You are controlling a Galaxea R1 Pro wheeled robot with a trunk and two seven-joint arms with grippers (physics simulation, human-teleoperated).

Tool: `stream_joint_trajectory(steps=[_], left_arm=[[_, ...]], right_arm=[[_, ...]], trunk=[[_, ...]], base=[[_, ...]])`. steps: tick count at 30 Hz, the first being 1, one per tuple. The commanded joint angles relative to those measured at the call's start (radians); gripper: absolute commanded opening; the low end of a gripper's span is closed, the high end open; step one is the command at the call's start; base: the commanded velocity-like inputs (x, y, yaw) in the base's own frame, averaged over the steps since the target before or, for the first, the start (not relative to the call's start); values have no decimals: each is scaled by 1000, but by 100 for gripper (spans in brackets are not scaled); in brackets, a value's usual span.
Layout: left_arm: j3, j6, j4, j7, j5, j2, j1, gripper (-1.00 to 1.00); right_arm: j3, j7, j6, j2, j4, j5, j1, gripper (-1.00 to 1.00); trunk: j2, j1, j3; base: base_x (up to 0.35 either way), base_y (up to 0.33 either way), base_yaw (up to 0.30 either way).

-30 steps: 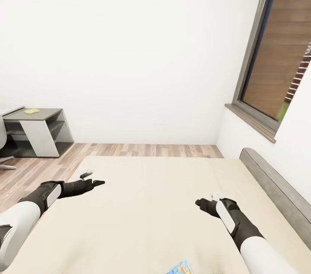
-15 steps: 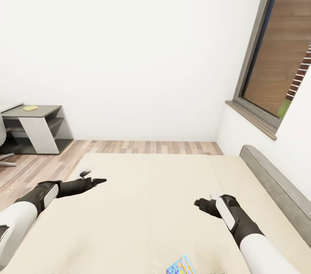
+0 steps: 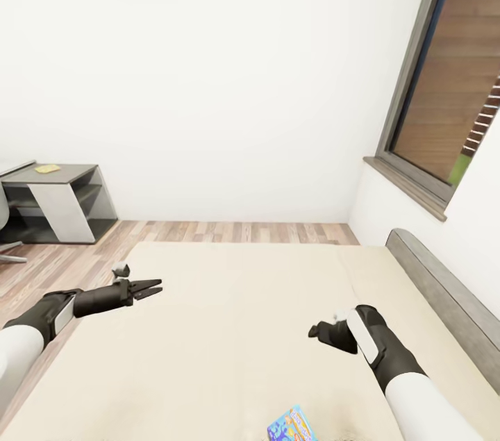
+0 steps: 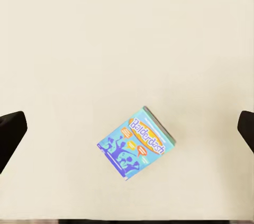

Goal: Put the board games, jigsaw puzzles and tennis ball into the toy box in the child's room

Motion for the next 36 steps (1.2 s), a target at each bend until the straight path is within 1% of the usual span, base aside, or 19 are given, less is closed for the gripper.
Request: stream_joint_trajectory(steps=[1, 7, 10, 13, 19, 28, 31, 34, 36], left_arm=[[5, 17, -3, -4, -7, -1, -1, 100], [5, 36, -25, 16, -11, -16, 0, 100], [4, 39, -30, 19, -11, -19, 0, 100], [3, 38, -34, 19, -10, -19, 0, 100], [2, 39, -34, 18, -10, -10, 0, 100], [1, 39, -34, 18, -10, -9, 0, 100], [2, 40, -34, 18, -10, -9, 0, 100], [1, 41, -35, 19, -11, -9, 0, 100], [1, 41, -35, 19, -11, -9, 0, 100]], right_arm=[[-1, -9, 5, 0, -1, -11, -1, 100], [0, -11, 19, -1, -2, -10, -1, 100], [0, -11, 21, -1, -2, -10, -1, 100], [0, -11, 21, -2, -2, -10, -1, 100], [-1, -8, 19, -2, -1, -10, -1, 100], [-1, -8, 8, -5, 6, -8, -1, 100], [0, -9, -10, -4, 10, -7, -1, 100], [1, -10, -54, -2, 27, -7, -1, 100], [1, -10, -70, -2, 35, -7, -1, 100]], trunk=[[-2, 1, -4], [-2, 1, -14], [-2, 1, -19], [-2, 1, -24], [-2, 1, -34], [-2, 1, -48], [-2, 1, -53], [-2, 1, -58], [-2, 1, -62]], base=[[0, 0, 0], [0, 0, 0], [0, 0, 0], [0, 0, 0], [0, 0, 0], [0, 0, 0], [0, 0, 0], [0, 0, 0], [0, 0, 0]])
